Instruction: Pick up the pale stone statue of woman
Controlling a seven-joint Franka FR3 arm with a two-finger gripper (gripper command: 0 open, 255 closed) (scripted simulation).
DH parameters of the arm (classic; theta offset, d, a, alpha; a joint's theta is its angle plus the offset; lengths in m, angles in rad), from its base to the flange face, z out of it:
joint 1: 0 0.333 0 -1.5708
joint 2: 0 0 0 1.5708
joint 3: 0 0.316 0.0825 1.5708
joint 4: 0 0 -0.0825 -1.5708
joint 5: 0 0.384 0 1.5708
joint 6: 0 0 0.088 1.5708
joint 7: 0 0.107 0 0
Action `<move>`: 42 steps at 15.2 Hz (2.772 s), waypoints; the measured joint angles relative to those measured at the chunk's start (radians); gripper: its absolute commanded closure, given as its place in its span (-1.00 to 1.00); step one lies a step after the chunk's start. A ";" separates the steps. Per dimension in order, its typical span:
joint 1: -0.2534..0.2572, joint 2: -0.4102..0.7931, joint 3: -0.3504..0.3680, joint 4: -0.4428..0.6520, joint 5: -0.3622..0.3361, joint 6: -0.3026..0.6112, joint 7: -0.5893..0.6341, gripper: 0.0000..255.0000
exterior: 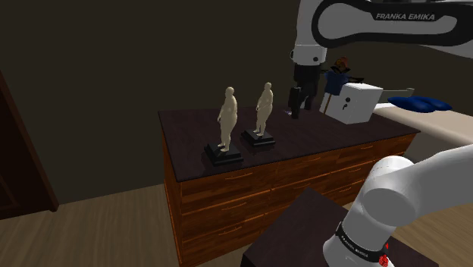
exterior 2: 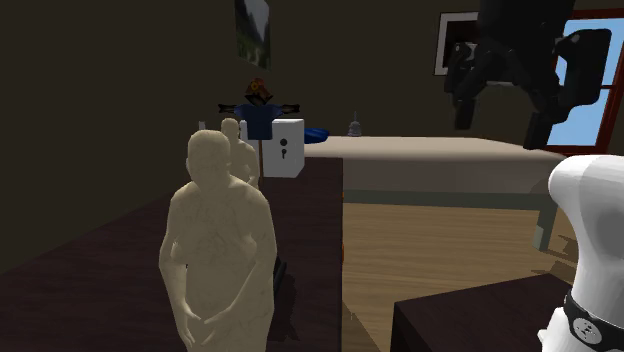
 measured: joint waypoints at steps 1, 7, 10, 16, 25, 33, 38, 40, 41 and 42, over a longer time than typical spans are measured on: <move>0.000 0.000 0.000 0.000 0.000 0.000 0.000 -1.00; -0.031 0.157 -0.049 0.103 -0.037 0.071 -0.035 -1.00; -0.049 0.269 -0.080 0.198 -0.055 0.100 -0.062 -1.00; -0.080 0.463 -0.138 0.385 -0.069 0.134 -0.120 -1.00; -0.131 0.794 -0.208 0.774 -0.035 0.111 -0.210 -1.00; -0.196 1.075 -0.241 1.151 0.022 0.035 -0.277 -1.00; -0.193 1.062 -0.240 1.065 0.019 0.108 -0.266 -1.00; -0.192 1.055 -0.240 1.038 0.018 0.129 -0.264 1.00; -0.192 1.055 -0.239 1.035 0.018 0.132 -0.263 1.00; -0.192 1.056 -0.239 1.034 0.018 0.134 -0.263 1.00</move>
